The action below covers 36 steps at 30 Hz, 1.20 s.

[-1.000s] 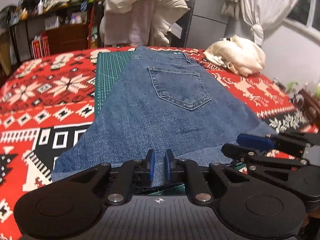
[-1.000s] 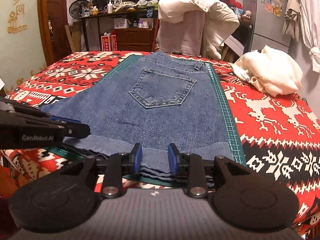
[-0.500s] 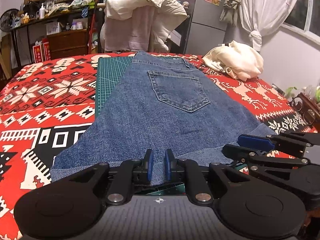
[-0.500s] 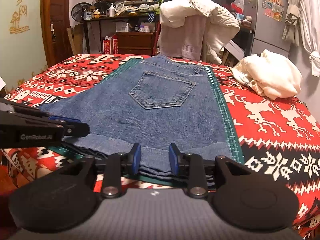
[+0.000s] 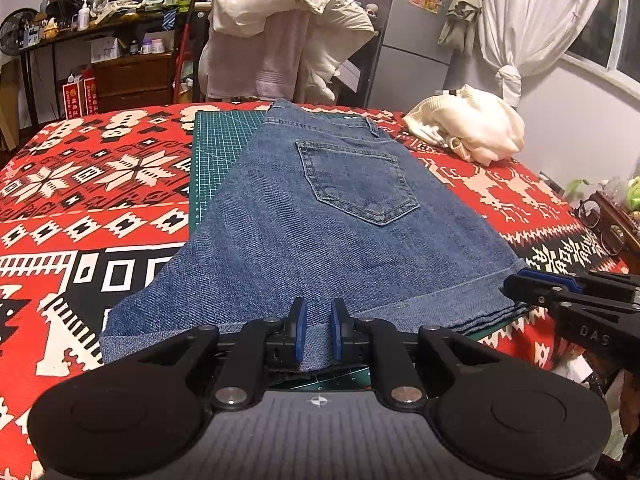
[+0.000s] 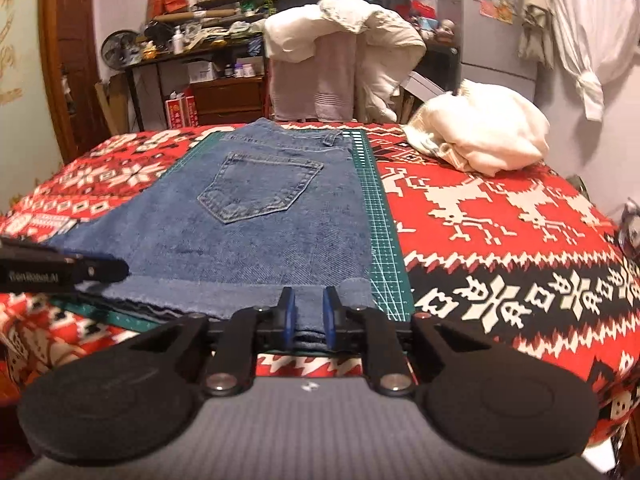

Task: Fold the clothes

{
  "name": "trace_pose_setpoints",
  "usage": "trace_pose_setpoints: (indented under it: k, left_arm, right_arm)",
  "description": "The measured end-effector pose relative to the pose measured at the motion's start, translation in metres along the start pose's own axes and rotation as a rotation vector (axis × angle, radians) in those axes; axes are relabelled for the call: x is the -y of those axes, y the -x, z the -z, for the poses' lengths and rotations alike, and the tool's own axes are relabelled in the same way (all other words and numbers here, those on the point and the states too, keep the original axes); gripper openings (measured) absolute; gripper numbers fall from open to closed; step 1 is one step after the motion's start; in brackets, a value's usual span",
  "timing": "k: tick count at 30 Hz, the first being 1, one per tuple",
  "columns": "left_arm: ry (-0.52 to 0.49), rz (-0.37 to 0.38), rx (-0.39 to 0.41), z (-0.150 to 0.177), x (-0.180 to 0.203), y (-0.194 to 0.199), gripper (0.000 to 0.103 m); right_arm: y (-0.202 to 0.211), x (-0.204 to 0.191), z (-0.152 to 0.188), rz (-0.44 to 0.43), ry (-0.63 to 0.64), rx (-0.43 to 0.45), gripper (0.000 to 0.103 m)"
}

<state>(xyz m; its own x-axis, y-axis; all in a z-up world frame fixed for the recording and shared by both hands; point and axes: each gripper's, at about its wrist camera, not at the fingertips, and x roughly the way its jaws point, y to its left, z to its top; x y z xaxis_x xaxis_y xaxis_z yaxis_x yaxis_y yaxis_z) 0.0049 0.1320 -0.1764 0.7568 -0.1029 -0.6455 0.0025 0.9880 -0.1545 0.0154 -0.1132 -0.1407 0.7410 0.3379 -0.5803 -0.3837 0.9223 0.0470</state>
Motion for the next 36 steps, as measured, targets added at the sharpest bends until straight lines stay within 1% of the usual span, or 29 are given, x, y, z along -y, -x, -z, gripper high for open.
trace_pose_setpoints:
  k: [1,2,4,5,6,7,9,11,12,14,15,16,19,20,21,22,23,26,29,30,34,36]
  left_arm:
    - [0.003,-0.001,-0.008,-0.002,0.0,0.0,0.014]
    - [0.013,0.001,-0.016,-0.003,-0.001,0.0,0.014]
    - [0.042,0.012,-0.029,-0.007,-0.003,0.001,0.014]
    - [0.058,0.021,-0.031,-0.009,-0.005,0.002,0.016]
    - [0.071,0.028,-0.031,-0.011,-0.007,0.004,0.022]
    - [0.076,0.029,-0.029,-0.014,-0.008,0.005,0.026]
    - [0.06,0.016,-0.017,-0.02,-0.007,0.009,0.037]
    - [0.024,-0.012,-0.012,-0.027,-0.005,0.009,0.043]
    - [0.004,-0.039,-0.009,-0.031,-0.003,0.007,0.046]
    - [-0.016,-0.073,-0.015,-0.034,-0.004,0.001,0.051]
    - [-0.025,-0.087,-0.019,-0.035,-0.004,-0.003,0.051]
    - [-0.025,-0.088,-0.04,-0.035,-0.006,-0.008,0.052]
    - [-0.036,-0.09,-0.104,-0.034,-0.008,-0.024,0.054]
    - [-0.058,-0.093,-0.104,-0.033,-0.006,-0.025,0.059]
    - [-0.083,-0.092,-0.109,-0.032,-0.003,-0.027,0.066]
    - [-0.109,-0.089,-0.119,-0.031,0.001,-0.029,0.069]
    - [-0.131,-0.101,-0.124,-0.03,0.004,-0.03,0.069]
    - [-0.108,-0.098,-0.144,-0.034,0.001,-0.032,0.072]
    - [-0.093,-0.08,-0.177,-0.04,0.0,-0.035,0.077]
    - [-0.099,-0.075,-0.189,-0.041,0.0,-0.037,0.08]
    - [-0.113,-0.054,-0.228,-0.045,0.002,-0.041,0.088]
    - [-0.12,-0.045,-0.245,-0.047,0.002,-0.044,0.093]
  right_arm:
    - [0.003,0.001,-0.003,-0.007,-0.011,-0.002,0.029]
    - [0.005,0.002,-0.006,-0.021,-0.021,-0.004,0.034]
    - [0.009,0.001,-0.014,-0.056,-0.042,-0.009,0.049]
    - [0.01,0.0,-0.018,-0.072,-0.049,-0.012,0.052]
    - [0.009,-0.001,-0.022,-0.085,-0.053,-0.017,0.056]
    - [0.008,-0.004,-0.026,-0.095,-0.053,-0.021,0.057]
    - [0.001,-0.01,-0.033,-0.107,-0.037,-0.032,0.059]
    - [-0.008,-0.017,-0.041,-0.11,-0.012,-0.046,0.063]
    - [-0.015,-0.021,-0.044,-0.104,0.004,-0.056,0.067]
    - [-0.027,-0.027,-0.049,-0.082,0.029,-0.075,0.069]
    - [-0.034,-0.029,-0.051,-0.072,0.041,-0.087,0.072]
    - [-0.04,-0.032,-0.052,-0.066,0.054,-0.102,0.075]
    - [-0.057,-0.041,-0.049,-0.035,0.114,-0.156,0.081]
    - [-0.061,-0.044,-0.047,-0.029,0.13,-0.172,0.083]
    - [-0.064,-0.045,-0.046,-0.031,0.138,-0.185,0.088]
    - [-0.065,-0.043,-0.046,-0.038,0.135,-0.193,0.088]
    - [-0.066,-0.042,-0.047,-0.044,0.131,-0.2,0.088]
    - [-0.068,-0.037,-0.049,-0.063,0.122,-0.223,0.091]
    - [-0.071,-0.033,-0.05,-0.083,0.112,-0.247,0.102]
    - [-0.072,-0.031,-0.051,-0.089,0.109,-0.254,0.102]
    - [-0.075,-0.026,-0.053,-0.116,0.096,-0.284,0.103]
    - [-0.075,-0.023,-0.054,-0.133,0.097,-0.293,0.103]
